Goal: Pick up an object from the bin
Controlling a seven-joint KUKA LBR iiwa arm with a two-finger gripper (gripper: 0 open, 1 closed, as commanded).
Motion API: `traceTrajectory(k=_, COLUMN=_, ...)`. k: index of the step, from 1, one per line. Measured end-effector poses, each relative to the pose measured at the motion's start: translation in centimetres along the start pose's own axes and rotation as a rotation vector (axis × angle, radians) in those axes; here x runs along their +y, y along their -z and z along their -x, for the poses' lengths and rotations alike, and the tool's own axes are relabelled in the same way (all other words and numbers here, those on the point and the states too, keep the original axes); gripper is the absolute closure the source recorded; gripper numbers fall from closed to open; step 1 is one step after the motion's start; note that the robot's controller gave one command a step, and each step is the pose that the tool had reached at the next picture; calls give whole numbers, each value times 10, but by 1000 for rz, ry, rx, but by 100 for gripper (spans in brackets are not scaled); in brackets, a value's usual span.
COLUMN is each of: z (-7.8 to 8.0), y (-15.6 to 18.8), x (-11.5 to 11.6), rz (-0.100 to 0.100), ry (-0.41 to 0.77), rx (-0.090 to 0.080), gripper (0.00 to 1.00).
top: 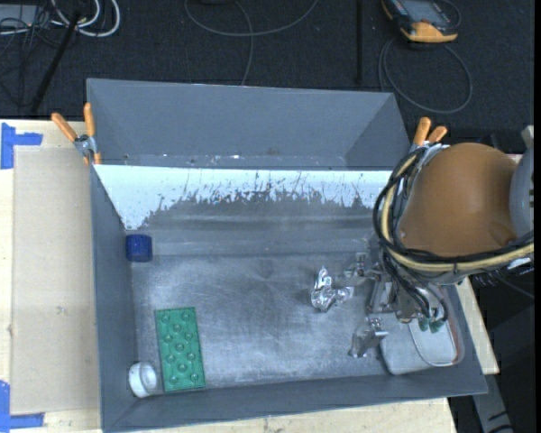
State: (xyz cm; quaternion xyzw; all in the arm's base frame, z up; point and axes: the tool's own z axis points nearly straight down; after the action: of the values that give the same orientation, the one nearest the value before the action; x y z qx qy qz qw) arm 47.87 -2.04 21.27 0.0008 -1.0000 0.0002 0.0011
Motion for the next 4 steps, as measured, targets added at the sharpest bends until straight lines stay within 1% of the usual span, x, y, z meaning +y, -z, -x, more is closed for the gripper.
traceTrajectory(k=1, z=21, y=-114, x=9, rz=1, ry=161, rx=6, gripper=0)
traceTrajectory(k=2, z=4, y=-127, x=47, rz=1, ry=376, rx=-1, gripper=0)
traceTrajectory(k=3, z=22, y=-126, x=183, rz=5, ry=252, rx=-5, gripper=0)
traceTrajectory(k=4, z=30, y=-40, x=133, rz=-2, ry=726, rx=-6, gripper=0)
